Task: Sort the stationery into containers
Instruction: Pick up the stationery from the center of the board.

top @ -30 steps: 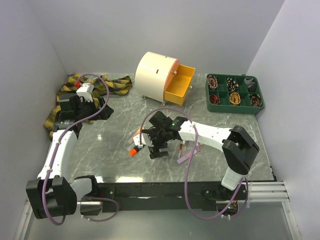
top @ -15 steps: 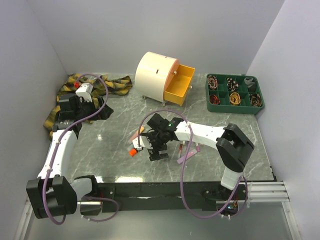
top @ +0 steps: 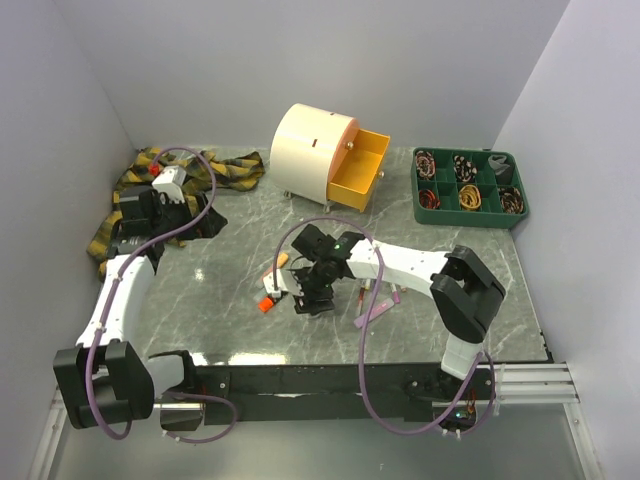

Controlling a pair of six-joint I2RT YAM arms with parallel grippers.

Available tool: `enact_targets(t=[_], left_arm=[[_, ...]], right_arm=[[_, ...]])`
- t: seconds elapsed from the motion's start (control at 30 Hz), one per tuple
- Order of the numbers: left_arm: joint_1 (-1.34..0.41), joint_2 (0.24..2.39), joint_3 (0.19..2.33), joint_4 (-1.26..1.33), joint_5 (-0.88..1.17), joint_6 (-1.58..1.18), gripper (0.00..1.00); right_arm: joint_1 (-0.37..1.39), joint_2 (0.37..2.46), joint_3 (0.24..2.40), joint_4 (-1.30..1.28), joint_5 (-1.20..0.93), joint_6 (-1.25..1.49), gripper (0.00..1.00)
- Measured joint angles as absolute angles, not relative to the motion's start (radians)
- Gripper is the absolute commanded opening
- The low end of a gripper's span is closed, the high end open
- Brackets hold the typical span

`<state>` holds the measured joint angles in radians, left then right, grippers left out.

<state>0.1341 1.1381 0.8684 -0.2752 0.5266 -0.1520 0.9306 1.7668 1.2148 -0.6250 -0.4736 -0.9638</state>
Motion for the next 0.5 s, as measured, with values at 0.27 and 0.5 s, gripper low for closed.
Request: enact_targets(t=[0.27,0.5], left_arm=[[0.135,1.243,0.966,-0.300,0.540,-0.146,0.99],[0.140,1.314,1.068,-0.301,0.567,-0.145,0.99]], right_arm=[[0.864,1.748,1.422,-0.729,-0.469,-0.938,0.31],[0.790,1.677,1.571,-0.803,-0.448,-0.901,0.31]])
